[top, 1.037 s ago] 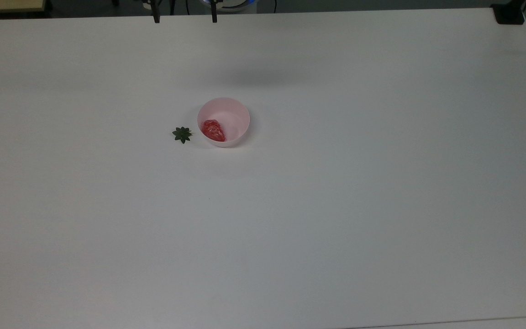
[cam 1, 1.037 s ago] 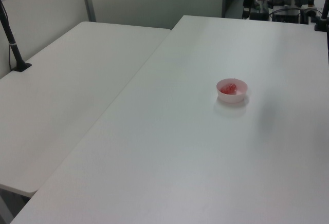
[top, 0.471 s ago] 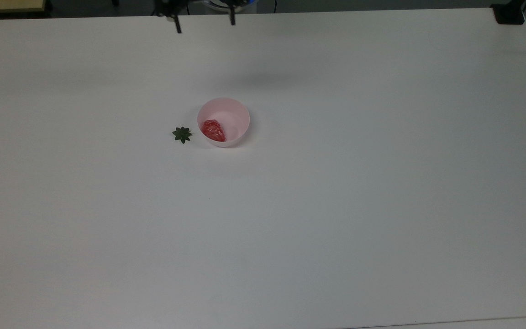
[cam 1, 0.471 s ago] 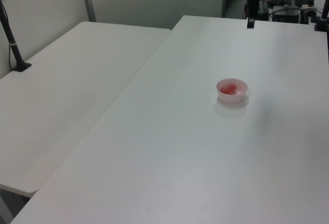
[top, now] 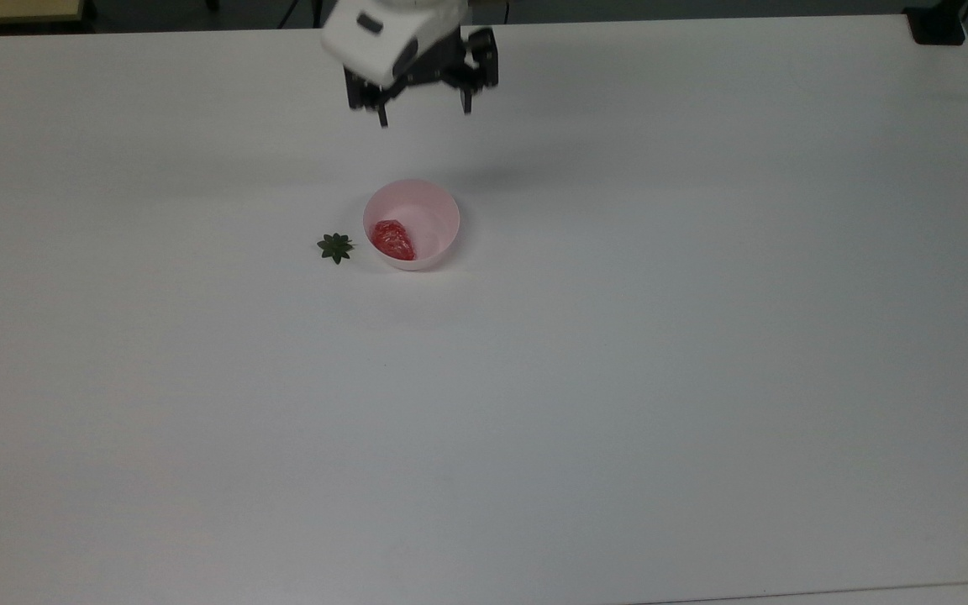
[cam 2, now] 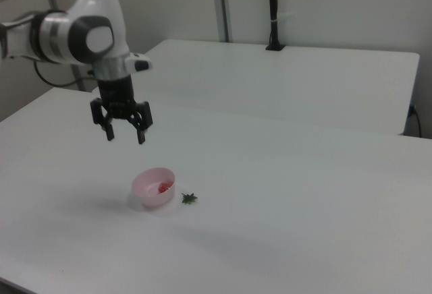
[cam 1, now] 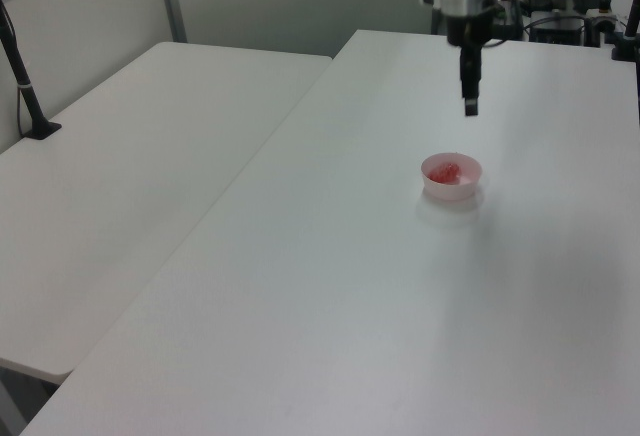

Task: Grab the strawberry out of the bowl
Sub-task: 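Lower the open gripper into the pink bowl over the red strawberry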

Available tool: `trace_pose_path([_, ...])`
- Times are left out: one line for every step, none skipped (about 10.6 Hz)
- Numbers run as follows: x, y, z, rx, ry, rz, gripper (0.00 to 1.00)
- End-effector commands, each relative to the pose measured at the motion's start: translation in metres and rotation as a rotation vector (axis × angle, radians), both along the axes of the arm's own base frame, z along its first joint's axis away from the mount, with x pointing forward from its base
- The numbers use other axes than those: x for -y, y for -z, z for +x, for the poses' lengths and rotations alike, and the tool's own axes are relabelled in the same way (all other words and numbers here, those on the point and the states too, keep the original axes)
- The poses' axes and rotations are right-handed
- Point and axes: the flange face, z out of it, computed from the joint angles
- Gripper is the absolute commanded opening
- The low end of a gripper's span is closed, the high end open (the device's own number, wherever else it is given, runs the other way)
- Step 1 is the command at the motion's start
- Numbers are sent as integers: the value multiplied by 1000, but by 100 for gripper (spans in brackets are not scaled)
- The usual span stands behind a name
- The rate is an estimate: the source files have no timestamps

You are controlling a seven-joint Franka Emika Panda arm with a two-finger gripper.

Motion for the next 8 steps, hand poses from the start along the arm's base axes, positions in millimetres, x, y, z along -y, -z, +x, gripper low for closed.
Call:
trace_pose_path([-8, 46, 19, 34, 99, -5, 47])
trace_pose_path([-6, 59, 22, 47, 141, -6, 42])
trace_pose_path([-6, 71, 25, 50, 160, -8, 45])
trace_pose_path([-3, 79, 25, 39, 160, -16, 62])
trace_pose_path([0, 89, 26, 22, 166, -22, 77])
trace_pose_path([3, 101, 27, 5, 170, -26, 81])
trace_pose_path([6, 109, 29, -5, 171, -31, 83])
trace_pose_path([13, 117, 30, -16, 177, -39, 84])
